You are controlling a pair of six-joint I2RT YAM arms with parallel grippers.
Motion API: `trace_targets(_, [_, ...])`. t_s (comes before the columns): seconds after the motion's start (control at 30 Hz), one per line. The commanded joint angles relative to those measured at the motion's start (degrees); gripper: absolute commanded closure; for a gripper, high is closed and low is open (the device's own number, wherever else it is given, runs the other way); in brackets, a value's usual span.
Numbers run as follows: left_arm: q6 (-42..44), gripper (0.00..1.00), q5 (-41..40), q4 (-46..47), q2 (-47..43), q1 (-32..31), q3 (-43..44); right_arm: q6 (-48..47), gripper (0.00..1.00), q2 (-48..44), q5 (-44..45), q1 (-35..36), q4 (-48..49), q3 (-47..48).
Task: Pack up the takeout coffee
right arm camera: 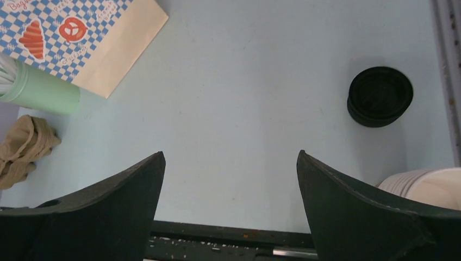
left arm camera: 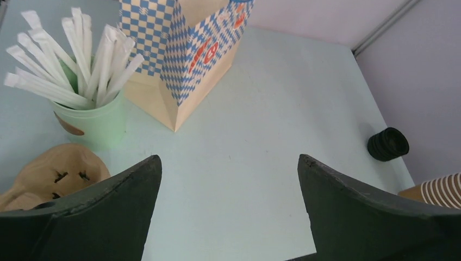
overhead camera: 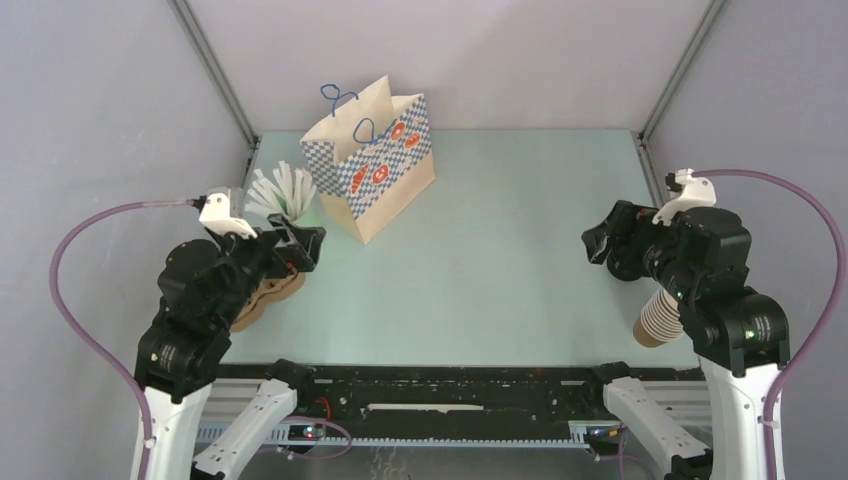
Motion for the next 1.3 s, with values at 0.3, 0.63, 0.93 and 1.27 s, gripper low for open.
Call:
trace_targets(0.3, [-3.1, 0.0, 7.4, 4.6, 4.2, -4.2, -3.6, 10.0, 0.03, 7.9, 2.9, 13.9, -4.7, 1.8])
trace_targets(0.63, [-0.3, 0.0, 8.5, 2.6, 7.2, -8.3, -3.8, 24.4, 0.14, 9.8, 15.3, 4.6, -26.8, 6.8])
trace_targets(0.93, [4.3, 0.0, 4.0, 2.1, 8.4, -16.6, -3.3, 11.8, 0.12, 8.5, 19.1, -20.4, -24.4, 5.5])
trace_targets(1.27, [5.2, 0.0, 3.3, 1.4, 7.8, -17.0, -3.1, 5.5, 0.43, 10.4, 6.4, -33.5, -10.1, -5.4])
